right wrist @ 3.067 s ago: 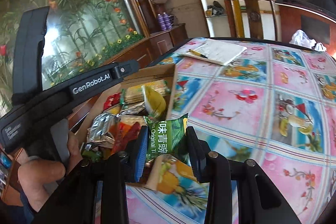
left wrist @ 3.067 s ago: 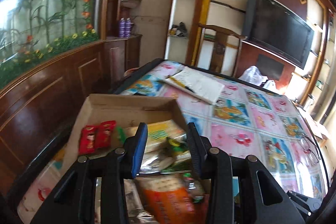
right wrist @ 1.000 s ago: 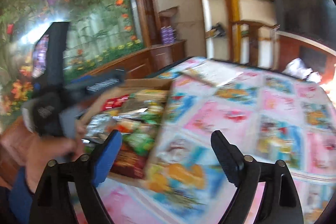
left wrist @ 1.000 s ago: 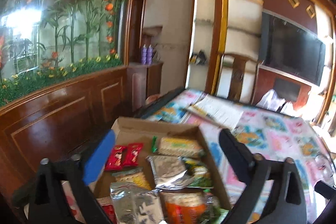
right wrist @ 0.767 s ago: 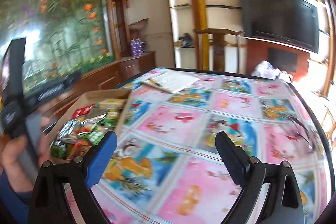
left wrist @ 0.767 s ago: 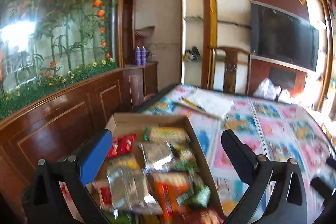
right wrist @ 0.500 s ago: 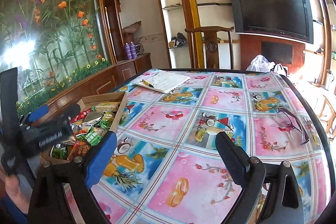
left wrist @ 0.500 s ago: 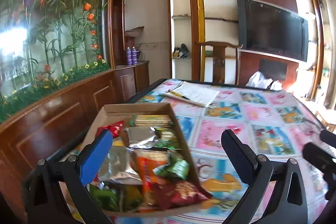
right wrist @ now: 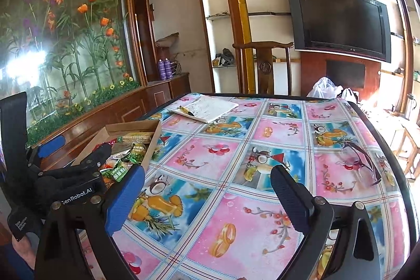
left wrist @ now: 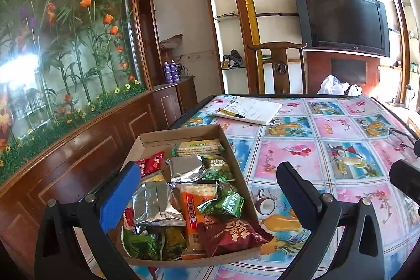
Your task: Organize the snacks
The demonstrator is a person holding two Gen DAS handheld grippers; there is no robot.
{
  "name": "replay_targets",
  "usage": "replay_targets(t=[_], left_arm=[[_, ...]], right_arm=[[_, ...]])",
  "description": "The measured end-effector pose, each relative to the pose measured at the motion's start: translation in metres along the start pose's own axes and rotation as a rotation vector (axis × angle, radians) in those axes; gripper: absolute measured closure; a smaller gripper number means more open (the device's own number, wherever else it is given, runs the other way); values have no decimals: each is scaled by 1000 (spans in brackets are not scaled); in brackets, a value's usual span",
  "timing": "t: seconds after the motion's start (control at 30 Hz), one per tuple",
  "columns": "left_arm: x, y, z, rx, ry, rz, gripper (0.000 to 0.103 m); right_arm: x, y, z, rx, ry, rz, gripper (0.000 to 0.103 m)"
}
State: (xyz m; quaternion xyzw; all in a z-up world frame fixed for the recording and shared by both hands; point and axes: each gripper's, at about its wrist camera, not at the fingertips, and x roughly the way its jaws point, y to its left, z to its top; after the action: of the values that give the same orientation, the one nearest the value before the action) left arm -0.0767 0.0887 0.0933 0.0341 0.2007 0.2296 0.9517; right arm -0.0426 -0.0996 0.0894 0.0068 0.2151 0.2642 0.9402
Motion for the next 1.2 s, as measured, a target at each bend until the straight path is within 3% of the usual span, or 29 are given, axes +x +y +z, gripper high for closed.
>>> replay_targets(t=[1.2], left_arm=[[-1, 1, -2, 13, -1, 32, 0]], right_arm=[[5, -1, -1, -2, 30, -21, 4]])
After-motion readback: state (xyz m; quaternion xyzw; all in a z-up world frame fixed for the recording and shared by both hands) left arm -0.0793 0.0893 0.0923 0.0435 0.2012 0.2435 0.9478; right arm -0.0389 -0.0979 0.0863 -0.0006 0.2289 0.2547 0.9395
